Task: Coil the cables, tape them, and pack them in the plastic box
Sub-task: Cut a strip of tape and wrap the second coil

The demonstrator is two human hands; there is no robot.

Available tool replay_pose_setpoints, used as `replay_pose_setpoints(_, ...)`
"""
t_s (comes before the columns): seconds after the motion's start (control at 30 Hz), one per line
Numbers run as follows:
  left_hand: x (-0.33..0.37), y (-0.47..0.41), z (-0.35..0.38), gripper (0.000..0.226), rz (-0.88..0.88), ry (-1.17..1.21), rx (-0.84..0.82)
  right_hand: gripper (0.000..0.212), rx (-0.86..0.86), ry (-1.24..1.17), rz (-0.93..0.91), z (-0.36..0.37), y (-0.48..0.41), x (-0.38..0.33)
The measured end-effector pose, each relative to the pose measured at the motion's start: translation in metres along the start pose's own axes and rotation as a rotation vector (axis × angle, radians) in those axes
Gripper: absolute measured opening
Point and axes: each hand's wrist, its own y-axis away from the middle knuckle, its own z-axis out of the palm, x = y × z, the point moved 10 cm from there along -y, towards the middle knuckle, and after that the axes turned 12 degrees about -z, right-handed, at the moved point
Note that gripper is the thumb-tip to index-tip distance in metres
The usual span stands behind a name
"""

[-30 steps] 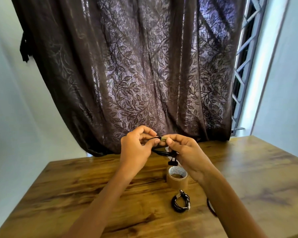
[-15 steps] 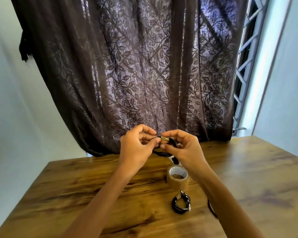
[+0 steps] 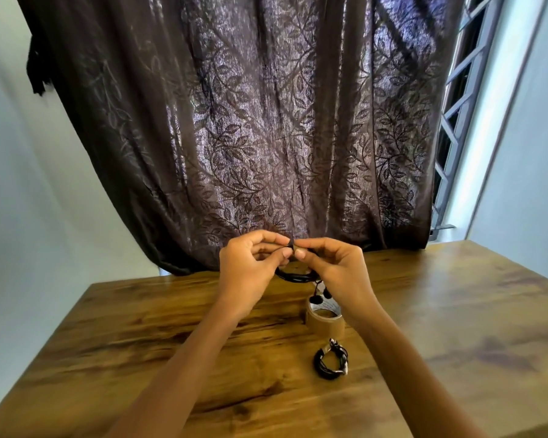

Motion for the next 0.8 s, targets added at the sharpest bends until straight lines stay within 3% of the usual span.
replay_pose_setpoints(0.1,-0.018,-0.001,-0.001,0.019,-0.067,0.072,0.031,0.024,-0.001,-0.103,0.128,0.003,0.008,0.019)
replay_pose_setpoints(0.23,-0.055,-0.002,-0.005,0.01,-0.192,0.168,0.091,0.017,0.059,-0.103,0.323,-0.004,0.027,0.058)
replay_pose_setpoints(0.57,-0.21,0.019,0.027,0.011,-0.69,0.196,0.041,0.012,0.142,0.284,0.61,-0.03,0.099,0.169)
replay_pose_setpoints(0.8,-0.287,0.041,0.039,0.008,-0.898,0.204,0.075,0.012,0.122,0.335,0.754,-0.027,0.126,0.217)
